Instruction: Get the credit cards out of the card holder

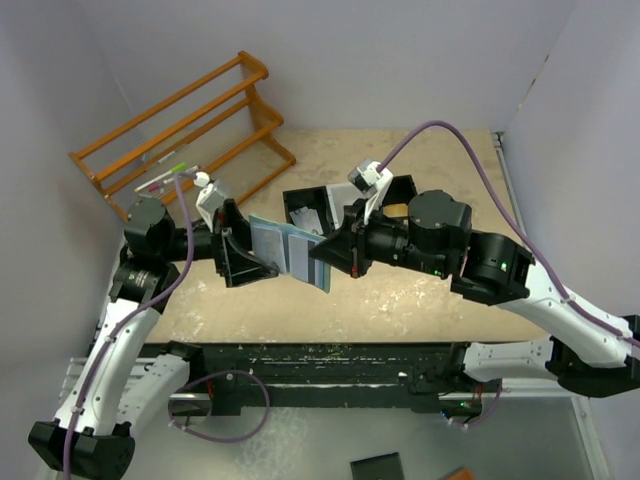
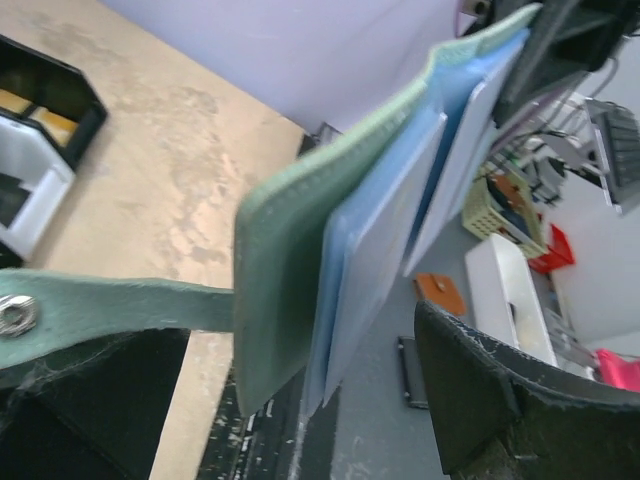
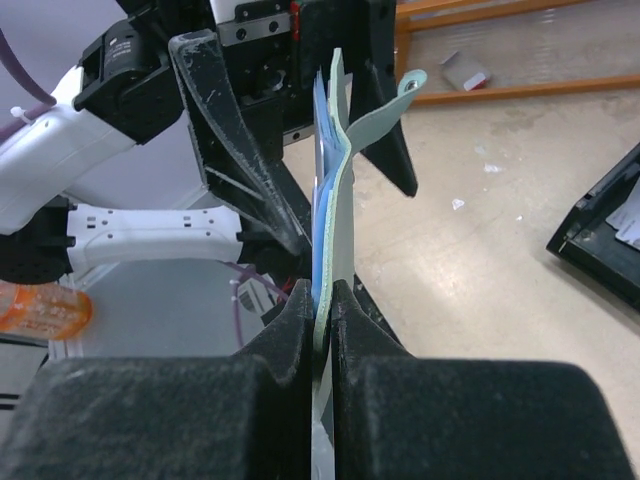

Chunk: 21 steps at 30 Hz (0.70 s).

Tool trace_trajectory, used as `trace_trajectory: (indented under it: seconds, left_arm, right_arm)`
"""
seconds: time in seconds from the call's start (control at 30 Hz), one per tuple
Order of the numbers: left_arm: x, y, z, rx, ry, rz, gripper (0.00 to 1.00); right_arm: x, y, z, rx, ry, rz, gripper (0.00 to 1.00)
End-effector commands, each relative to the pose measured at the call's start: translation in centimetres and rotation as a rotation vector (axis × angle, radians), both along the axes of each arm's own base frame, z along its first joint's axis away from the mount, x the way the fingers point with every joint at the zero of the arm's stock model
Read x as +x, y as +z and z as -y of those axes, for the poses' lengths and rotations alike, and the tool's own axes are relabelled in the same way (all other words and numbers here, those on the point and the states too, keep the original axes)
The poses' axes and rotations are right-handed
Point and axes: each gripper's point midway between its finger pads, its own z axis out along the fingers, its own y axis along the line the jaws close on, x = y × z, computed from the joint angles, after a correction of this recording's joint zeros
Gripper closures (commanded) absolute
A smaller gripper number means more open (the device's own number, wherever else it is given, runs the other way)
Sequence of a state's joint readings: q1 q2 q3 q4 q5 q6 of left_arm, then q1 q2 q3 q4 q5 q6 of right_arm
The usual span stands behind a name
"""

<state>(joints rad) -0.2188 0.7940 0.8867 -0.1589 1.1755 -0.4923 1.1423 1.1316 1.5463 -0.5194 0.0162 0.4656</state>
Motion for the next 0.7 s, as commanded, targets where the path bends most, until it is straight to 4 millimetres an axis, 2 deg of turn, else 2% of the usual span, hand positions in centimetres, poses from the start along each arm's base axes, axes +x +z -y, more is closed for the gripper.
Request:
trace_trajectory:
  seconds: [0.0, 0.2, 0.4, 0.67]
  left_arm:
    - [-2.9, 1.0, 0.1, -0.042, -0.156, -0.009, 0.05]
    - [-2.9, 0.3, 0.1, -0.043, -0.155, -0.044, 0.05]
    - [-2.4, -1.5, 0.1, -0.005, -0.145, -0.051, 0.05]
    - [-2.2, -0.2, 0.3, -0.054, -0.137, -0.079, 0.09]
  right_arm:
    - [-0.2, 2.9, 0.2, 0.096, 0.036, 0.066, 1.0]
    - [0.3, 4.0, 1.0, 0.114, 0.006, 0.083, 1.0]
    - [0.4, 7.1, 2.6, 0.155, -0.029, 0.137, 1.0]
    - [0.2, 7.9, 2.7, 0.177, -0.023, 0.141, 1.0]
